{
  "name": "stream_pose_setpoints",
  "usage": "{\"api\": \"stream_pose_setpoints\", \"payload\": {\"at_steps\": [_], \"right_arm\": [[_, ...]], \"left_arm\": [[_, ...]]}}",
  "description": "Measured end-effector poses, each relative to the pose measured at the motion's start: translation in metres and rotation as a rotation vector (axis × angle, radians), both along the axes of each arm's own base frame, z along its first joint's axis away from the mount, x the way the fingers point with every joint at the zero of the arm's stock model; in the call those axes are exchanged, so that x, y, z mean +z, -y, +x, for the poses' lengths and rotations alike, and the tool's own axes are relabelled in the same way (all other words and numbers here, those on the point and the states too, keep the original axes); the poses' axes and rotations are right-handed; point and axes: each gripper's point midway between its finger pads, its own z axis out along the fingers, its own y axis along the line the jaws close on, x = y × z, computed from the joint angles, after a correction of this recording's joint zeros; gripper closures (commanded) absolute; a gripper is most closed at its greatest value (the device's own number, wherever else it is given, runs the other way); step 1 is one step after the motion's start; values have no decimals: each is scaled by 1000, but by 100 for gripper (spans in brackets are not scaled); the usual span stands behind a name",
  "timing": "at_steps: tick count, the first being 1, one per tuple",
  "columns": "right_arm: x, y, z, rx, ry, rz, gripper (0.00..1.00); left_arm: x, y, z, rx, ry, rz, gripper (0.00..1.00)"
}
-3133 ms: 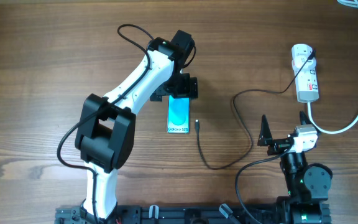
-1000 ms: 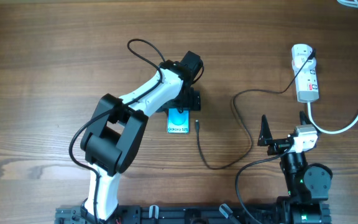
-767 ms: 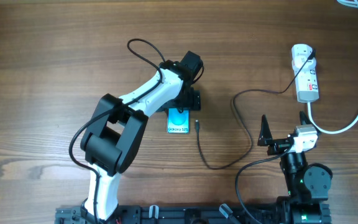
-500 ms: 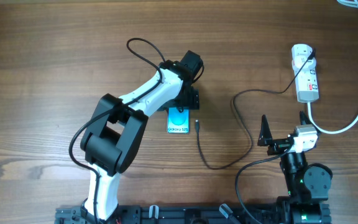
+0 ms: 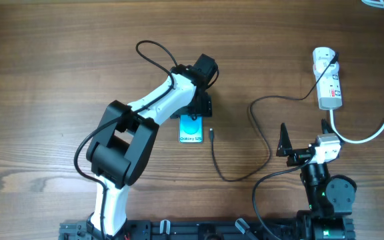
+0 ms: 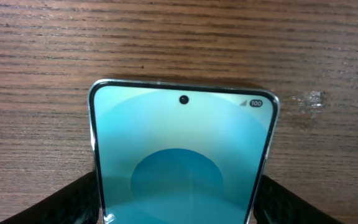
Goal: Plug charger to phone and switch on socket
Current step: 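Close the left gripper on the phone's top edge, then lift the phone upright with the left gripper, bottom edge down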
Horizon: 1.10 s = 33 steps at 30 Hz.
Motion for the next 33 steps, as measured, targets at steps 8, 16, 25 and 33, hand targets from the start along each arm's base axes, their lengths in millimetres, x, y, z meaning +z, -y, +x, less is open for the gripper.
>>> {"api": "stream_pose_setpoints", "payload": {"at_steps": [8,16,25,33], "right_arm": [[0,0,0,0,0,0,0],[0,0,0,0,0,0,0],[0,0,0,0,0,0,0],[0,0,0,0,0,0,0]], "left_arm": [[0,-3,-6,3,-25,10,4],[-1,-4,-13,3,-57,6,26],[-1,-4,-16,4,-70,4,27],[0,-5,-21,4,-92,8,27]]}}
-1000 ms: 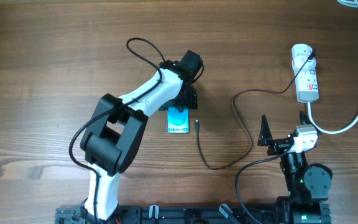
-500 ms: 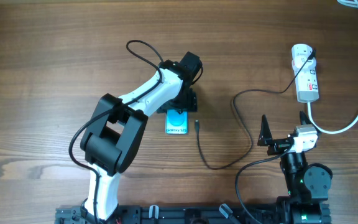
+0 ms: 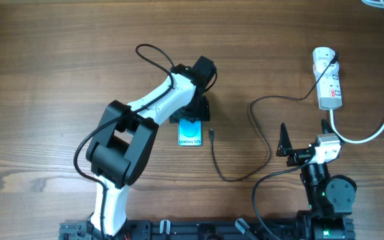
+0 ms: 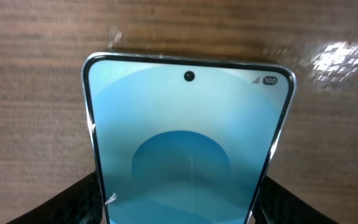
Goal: Plug charger to phone and switch on socket
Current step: 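Lift the phone upright with the left gripper, bottom edge down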
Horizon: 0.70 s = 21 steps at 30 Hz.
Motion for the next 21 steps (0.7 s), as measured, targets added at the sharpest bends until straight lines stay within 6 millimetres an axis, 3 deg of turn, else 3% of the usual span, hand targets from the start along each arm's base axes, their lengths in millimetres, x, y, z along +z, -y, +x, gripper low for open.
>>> {"api": "stream_pose_setpoints", "payload": {"at_steps": [6,10,14,16,21], "right_arm": [[0,0,0,0,0,0,0],[0,0,0,0,0,0,0],[0,0,0,0,0,0,0],[0,0,0,0,0,0,0],[0,0,0,0,0,0,0]], "left_arm": [[8,-8,-19,1,-88,36,28],[29,-2,-19,4,-117,10,28],[49,14,-23,6,-149,-77,30],[62,25,-29,-1,-179,-152,26],[107,55,-42,-39,-240,-433,29]]}}
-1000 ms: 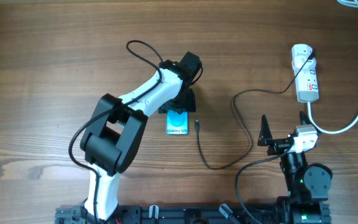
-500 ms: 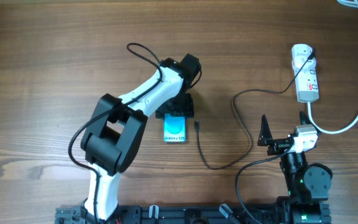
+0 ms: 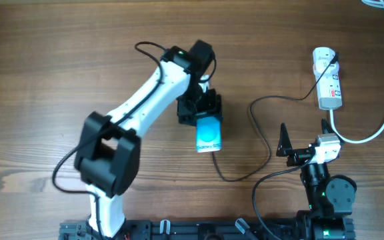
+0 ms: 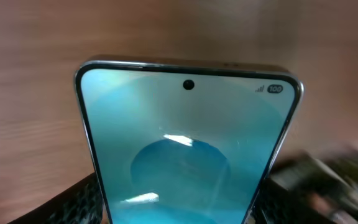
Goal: Plug charger to phone and switch on socket
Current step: 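Lift the phone upright with the left gripper, bottom edge down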
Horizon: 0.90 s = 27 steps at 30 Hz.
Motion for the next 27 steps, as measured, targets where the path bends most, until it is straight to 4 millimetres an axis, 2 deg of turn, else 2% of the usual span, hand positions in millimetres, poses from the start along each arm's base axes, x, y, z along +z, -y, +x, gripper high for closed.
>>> {"api": "stream_pose_setpoints", "payload": {"at_steps": [4,7,12,18,22,27], "right_arm": [[0,0,0,0,0,0,0],[0,0,0,0,0,0,0],[0,0,0,0,0,0,0],[0,0,0,0,0,0,0],[0,0,0,0,0,0,0],[0,0,0,0,0,0,0]], "left_arm": [[41,8,2,36,-32,-211,30],[72,6,9,84,-65,-365,30],[109,-2,21,150,-133,-579,30],[152,-3,23,169,-230,-829,31],[170,-2,21,164,-276,-927,30],[177,-2,20,198,-345,-940,33]]}}
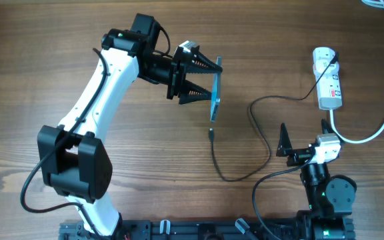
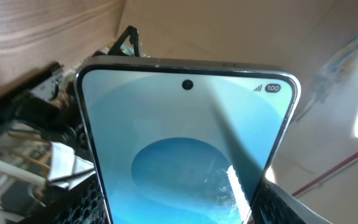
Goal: Plug charger to phone and switch on socket
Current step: 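Lift the phone upright with the left gripper, bottom edge down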
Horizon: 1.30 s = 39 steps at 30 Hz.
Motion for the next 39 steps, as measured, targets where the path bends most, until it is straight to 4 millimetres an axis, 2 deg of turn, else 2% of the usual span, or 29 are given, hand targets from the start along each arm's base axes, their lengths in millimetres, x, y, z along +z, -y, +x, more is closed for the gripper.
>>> {"api": "stream_pose_setpoints", "payload": {"at_steps": [13,26,34,39], "right_arm": [[0,0,0,0,0,0,0],[0,0,0,0,0,0,0],[0,0,0,0,0,0,0],[0,0,0,0,0,0,0]], "left_arm": [[3,-23,18,76,-88,5,34],[3,-25,20,86,-134,16,34],[3,-45,34,145,-146,14,33],[3,-48,36,155,-146,13,33]]}}
